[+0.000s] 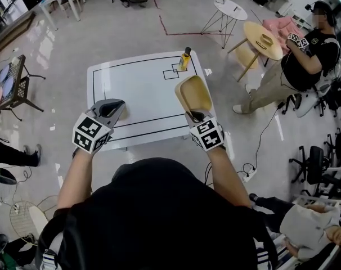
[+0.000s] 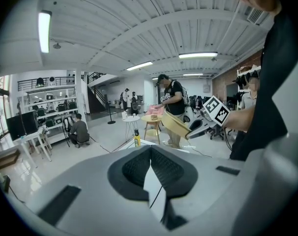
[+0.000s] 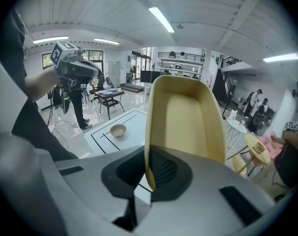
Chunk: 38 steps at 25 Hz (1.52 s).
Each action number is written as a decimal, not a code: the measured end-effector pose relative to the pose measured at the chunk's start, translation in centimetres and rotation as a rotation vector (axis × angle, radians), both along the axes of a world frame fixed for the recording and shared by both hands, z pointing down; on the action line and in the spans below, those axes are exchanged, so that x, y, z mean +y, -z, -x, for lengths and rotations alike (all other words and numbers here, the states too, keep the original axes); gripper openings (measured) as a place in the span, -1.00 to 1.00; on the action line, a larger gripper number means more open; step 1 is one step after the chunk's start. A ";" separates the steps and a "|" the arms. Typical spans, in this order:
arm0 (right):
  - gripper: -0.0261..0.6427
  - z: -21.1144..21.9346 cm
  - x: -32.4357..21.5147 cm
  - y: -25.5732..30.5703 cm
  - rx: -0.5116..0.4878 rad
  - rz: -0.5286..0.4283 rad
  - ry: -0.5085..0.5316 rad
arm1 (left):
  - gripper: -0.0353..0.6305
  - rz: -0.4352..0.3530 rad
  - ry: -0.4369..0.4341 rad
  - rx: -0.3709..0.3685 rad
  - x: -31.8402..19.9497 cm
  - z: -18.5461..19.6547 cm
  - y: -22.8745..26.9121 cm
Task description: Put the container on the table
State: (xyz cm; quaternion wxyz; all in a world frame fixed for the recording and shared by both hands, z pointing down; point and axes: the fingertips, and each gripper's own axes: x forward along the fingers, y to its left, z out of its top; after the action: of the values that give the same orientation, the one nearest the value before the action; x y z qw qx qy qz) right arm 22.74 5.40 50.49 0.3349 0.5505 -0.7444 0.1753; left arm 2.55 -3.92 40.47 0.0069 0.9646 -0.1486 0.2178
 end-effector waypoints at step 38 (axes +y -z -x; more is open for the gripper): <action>-0.89 -0.5 -8.5 -1.8 -0.039 0.055 0.042 | -0.87 0.076 0.003 -0.009 -8.7 -2.2 -1.9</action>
State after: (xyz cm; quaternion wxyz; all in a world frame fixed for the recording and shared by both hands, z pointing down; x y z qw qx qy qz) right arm 23.25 -3.10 52.30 0.3389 0.5220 -0.7569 0.1993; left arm 4.77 -12.60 42.38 0.0433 0.9624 -0.1418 0.2277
